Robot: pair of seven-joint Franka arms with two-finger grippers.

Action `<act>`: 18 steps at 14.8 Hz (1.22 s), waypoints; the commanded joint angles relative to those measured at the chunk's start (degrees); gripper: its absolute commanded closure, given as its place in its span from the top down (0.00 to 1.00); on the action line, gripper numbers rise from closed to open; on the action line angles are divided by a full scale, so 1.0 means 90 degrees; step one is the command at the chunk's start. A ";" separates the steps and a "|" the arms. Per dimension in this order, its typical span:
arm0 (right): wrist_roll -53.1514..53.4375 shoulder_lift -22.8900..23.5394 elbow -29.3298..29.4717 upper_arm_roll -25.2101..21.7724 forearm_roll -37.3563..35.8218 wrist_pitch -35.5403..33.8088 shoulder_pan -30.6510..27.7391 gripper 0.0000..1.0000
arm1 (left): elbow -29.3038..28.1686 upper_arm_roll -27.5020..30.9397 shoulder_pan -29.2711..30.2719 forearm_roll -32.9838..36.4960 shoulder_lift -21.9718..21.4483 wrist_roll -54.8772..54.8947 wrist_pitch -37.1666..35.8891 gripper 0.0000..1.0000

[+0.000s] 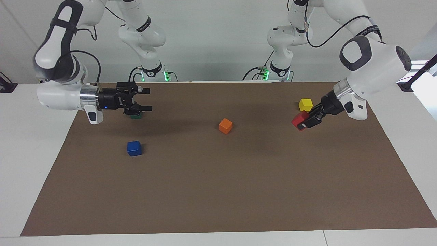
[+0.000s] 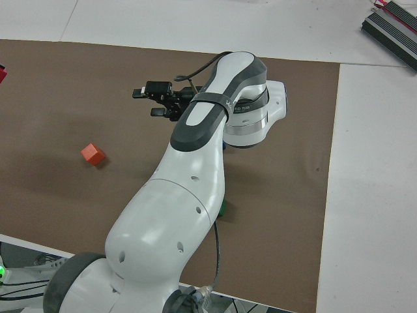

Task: Transfer red block to right arm and stack on blue block
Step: 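Lift the red cube with the left gripper while the right gripper approaches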

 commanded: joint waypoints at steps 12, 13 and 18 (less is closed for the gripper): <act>-0.0856 0.1584 0.0000 0.0182 0.2677 -0.1544 0.0800 1.00 | -0.2399 -0.0476 -0.1713 -0.5099 -0.0940 -0.2669 0.3607 0.00; -0.0856 0.1584 0.0000 0.0182 0.2706 -0.1524 0.0878 1.00 | -0.2428 -0.0476 -0.1996 -0.5568 -0.0920 -0.2678 0.4027 0.00; -0.0885 0.1584 -0.0039 0.0182 0.2970 -0.1320 0.1152 1.00 | -0.2458 -0.0476 -0.2643 -0.5846 -0.0901 -0.2679 0.4674 0.00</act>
